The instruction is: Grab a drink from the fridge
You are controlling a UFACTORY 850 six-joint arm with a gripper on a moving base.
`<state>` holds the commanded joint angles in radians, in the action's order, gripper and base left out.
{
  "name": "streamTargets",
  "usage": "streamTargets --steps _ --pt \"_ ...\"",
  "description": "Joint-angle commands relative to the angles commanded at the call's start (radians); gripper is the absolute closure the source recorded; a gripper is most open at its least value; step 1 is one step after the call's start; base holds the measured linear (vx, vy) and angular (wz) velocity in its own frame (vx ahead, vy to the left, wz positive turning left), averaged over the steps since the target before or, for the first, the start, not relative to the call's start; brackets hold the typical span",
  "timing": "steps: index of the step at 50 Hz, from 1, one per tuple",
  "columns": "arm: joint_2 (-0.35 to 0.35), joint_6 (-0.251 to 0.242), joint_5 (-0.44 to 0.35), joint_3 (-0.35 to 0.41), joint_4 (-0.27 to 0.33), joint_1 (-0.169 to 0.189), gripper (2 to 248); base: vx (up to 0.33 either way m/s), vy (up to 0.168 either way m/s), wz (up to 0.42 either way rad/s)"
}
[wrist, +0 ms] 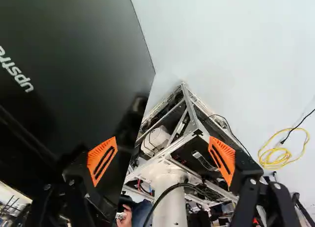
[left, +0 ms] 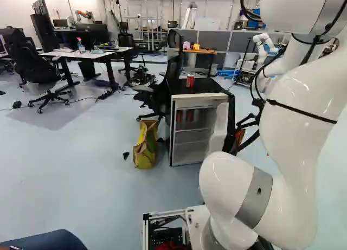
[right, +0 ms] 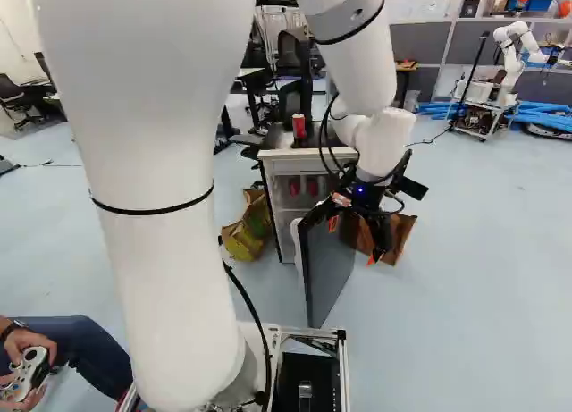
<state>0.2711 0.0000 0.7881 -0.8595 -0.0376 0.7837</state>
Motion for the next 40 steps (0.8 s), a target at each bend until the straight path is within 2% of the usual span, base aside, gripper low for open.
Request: streamTargets --steps 14,40 --pt "-0.027 0.0 -0.055 0.038 0.021 -0.053 3 0.0 0.0 0.0" --pt "-0.059 0.0 -0.238 0.081 0.021 -0.152 3 0.0 0.0 0.0"
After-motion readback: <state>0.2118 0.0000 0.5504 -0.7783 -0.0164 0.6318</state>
